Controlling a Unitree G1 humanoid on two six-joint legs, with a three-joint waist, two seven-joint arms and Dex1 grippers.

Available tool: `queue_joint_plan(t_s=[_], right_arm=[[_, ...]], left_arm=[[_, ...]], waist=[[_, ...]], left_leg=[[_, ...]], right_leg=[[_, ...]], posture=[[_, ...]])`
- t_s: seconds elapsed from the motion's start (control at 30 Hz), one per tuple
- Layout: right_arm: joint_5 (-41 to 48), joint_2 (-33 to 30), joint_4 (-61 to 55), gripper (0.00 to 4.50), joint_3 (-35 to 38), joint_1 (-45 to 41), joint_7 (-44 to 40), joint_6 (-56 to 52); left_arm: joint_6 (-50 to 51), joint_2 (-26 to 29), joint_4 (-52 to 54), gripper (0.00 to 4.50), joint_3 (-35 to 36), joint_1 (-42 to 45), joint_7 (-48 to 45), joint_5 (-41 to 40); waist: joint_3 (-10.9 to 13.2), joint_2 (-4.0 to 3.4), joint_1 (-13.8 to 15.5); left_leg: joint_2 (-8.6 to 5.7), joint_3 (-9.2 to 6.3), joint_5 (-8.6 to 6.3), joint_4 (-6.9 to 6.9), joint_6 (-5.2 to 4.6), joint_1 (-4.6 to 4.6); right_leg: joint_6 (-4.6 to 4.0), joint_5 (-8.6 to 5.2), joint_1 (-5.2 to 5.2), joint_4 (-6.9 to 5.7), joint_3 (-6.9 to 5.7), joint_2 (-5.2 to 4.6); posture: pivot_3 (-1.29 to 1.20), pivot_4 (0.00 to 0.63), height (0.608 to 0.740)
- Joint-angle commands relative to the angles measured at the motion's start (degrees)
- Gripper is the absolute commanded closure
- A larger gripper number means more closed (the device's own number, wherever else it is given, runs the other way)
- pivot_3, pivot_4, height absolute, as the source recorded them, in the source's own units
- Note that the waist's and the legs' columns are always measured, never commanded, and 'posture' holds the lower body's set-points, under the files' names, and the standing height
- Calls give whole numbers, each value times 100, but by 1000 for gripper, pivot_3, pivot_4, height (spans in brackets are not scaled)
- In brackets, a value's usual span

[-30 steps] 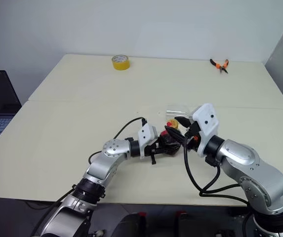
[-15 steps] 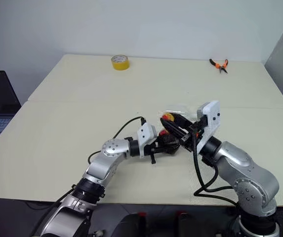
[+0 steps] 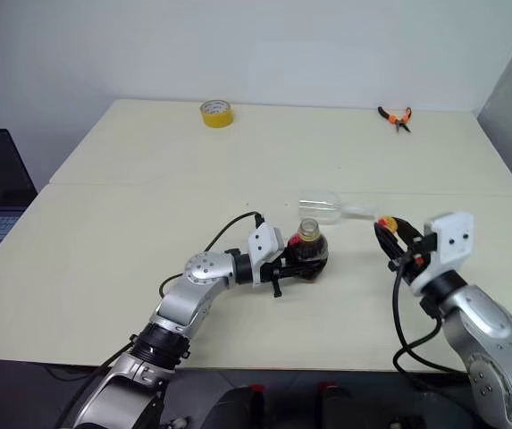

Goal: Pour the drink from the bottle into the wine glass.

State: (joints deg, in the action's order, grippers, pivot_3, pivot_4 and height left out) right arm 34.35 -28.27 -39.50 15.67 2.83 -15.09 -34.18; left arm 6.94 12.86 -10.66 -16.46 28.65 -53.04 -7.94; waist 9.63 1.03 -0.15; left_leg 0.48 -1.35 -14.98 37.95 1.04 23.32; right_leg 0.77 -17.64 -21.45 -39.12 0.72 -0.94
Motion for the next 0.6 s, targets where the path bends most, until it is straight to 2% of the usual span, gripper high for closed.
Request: queue_joint_plan(t_s=[0.03, 0.17, 0.5, 0.6], right_arm=[[-609, -96, 390, 3279, 173, 589, -303, 665], [-1436, -141, 1273, 3279, -86, 1115, -537, 1444], [-1545, 285, 2381, 3279, -74, 894, -677, 1818], [-1388, 329, 2493, 2263, -65, 867, -757, 1645]], left_arm=[[-110, -71, 279, 3653, 90, 48, -46, -195], [-101, -96, 325, 3653, 73, 57, -106, -257], [-40, -69, 418, 3653, 65, 27, -165, -261], [-30, -57, 441, 3653, 65, 8, -157, -254]], waist=[[-1, -1, -6], [-2, -3, -11], [-5, -8, -5], [-5, -8, -1]], left_leg=[[2, 1, 0, 0, 0, -6], [1, 9, 0, -2, 0, -12], [5, 16, 0, -5, 0, -23], [5, 16, 0, -6, 1, -23]], right_leg=[[0, 0, 3, -1, 2, 2], [0, 0, 7, -1, 10, 5], [0, -1, 11, -5, 17, 12], [0, -1, 11, -2, 18, 11]], posture=[[0, 150, 740], [0, 150, 740], [0, 150, 740], [0, 150, 740]])
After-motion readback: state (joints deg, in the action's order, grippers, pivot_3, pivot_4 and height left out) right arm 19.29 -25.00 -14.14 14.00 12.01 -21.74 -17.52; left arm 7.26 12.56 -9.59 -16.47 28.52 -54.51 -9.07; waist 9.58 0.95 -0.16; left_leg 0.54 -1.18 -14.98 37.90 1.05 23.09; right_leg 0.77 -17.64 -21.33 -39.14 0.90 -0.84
